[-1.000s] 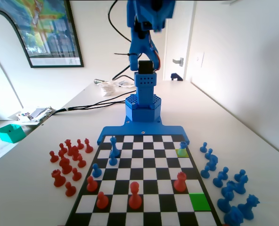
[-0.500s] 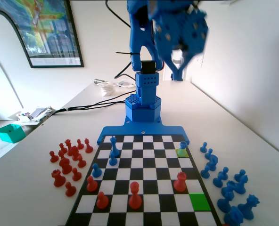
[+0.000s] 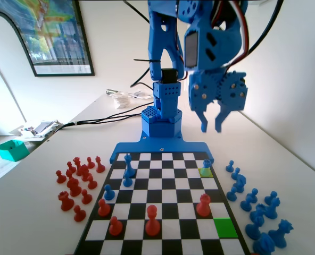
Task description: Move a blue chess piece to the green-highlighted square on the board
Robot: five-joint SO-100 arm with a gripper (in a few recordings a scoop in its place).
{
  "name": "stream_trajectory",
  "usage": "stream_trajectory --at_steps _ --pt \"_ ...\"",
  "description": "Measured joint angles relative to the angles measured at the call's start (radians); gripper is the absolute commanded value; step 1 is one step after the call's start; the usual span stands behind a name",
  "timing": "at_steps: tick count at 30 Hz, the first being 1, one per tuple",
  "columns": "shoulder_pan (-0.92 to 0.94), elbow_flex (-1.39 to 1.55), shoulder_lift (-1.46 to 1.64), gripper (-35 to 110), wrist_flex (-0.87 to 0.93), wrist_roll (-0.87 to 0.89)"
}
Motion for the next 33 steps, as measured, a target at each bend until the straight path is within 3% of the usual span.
stream_trajectory --at_steps 18,33 --pt "-0.071 0.158 -0.190 14 -0.262 -0.072" --pt "-0.044 0.114 -0.325 15 -0.301 -0.086"
